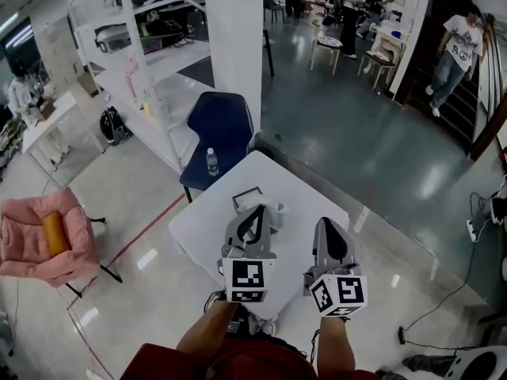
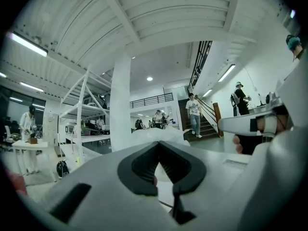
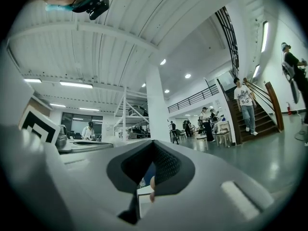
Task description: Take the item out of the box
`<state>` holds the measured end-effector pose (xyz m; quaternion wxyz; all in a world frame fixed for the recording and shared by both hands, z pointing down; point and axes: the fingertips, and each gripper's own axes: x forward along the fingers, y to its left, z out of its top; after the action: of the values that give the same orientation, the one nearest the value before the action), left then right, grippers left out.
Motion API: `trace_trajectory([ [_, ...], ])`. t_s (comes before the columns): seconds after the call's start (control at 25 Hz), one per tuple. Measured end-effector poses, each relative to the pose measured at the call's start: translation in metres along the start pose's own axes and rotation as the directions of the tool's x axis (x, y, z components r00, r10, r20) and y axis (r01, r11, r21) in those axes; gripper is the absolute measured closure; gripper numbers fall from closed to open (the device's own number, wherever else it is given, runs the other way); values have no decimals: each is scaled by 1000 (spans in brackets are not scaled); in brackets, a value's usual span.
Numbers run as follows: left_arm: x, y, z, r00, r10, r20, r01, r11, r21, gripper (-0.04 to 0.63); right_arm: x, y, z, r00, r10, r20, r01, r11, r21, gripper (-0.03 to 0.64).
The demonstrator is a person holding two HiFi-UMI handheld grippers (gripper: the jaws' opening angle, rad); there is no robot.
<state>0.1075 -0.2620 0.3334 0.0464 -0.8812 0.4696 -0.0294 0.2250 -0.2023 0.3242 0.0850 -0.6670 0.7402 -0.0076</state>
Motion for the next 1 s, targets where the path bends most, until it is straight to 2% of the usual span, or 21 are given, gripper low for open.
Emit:
trace_trajectory([
  [0.24, -22, 14, 29, 993, 54, 106, -57, 998, 24, 592, -5, 19, 4, 1000, 15, 2, -15, 1000, -3, 617],
  [0.32, -27, 22, 33, 992, 68, 107, -67, 998, -9, 592, -3, 24, 4, 1000, 5, 8, -5, 1000, -5, 617],
  [0.4, -33, 30, 36, 990, 72, 125, -69, 997, -30, 592, 1, 33, 4, 1000, -2, 21, 3, 1000, -10, 617],
  [0.64, -40, 57, 42, 981, 64, 180, -61, 998, -22, 592, 20, 59, 6, 998, -13, 54, 14, 999, -31, 617],
  [1.0, -43, 81, 48, 957, 88, 278, -89, 996, -10, 592, 35, 79, 7, 991, -47, 124, 67, 985, -159, 617],
])
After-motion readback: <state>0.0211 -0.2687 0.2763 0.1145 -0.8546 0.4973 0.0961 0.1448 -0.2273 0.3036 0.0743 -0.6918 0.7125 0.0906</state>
